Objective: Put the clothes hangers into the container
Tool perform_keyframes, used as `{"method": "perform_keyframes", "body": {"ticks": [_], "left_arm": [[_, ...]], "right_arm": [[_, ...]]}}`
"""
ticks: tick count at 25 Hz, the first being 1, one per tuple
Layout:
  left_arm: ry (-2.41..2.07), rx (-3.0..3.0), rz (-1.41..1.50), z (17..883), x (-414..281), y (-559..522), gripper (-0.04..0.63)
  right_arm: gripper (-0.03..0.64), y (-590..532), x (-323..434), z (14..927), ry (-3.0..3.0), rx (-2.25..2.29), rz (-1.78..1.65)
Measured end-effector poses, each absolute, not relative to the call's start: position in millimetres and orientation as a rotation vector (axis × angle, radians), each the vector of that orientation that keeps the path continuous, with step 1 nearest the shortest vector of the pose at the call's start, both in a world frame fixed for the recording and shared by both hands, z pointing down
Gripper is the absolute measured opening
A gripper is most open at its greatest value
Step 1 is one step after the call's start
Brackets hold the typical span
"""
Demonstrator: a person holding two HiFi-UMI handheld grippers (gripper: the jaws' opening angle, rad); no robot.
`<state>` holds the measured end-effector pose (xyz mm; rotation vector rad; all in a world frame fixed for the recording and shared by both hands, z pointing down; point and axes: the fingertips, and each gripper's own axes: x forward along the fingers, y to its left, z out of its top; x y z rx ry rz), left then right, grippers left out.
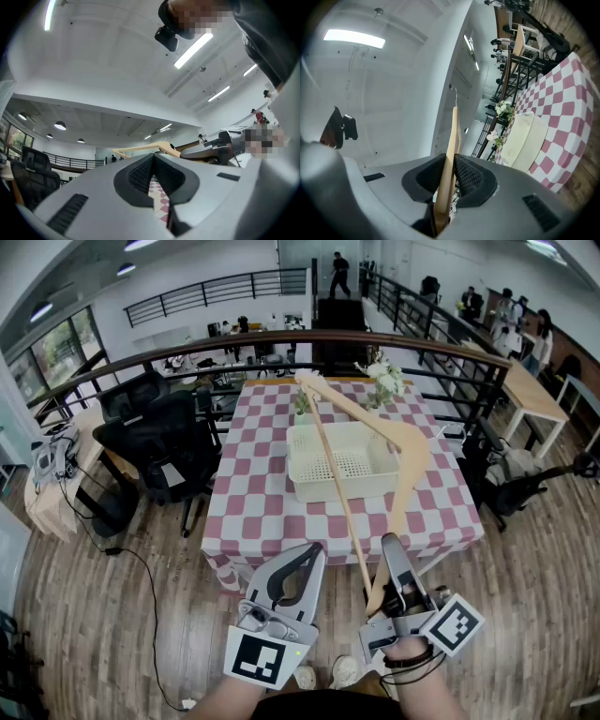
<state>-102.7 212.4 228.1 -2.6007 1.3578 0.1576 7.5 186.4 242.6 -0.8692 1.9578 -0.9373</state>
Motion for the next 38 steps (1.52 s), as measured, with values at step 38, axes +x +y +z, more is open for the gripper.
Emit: {"method": "perform_keyframes", "body": {"ticks": [38], "left_arm": [[1.360, -2.584, 0.146, 222.5, -84.0, 219.5, 0.009]], "right_arm": [[0.074, 191.3, 21.4, 246.3, 1.943, -0.839, -0.967]]}}
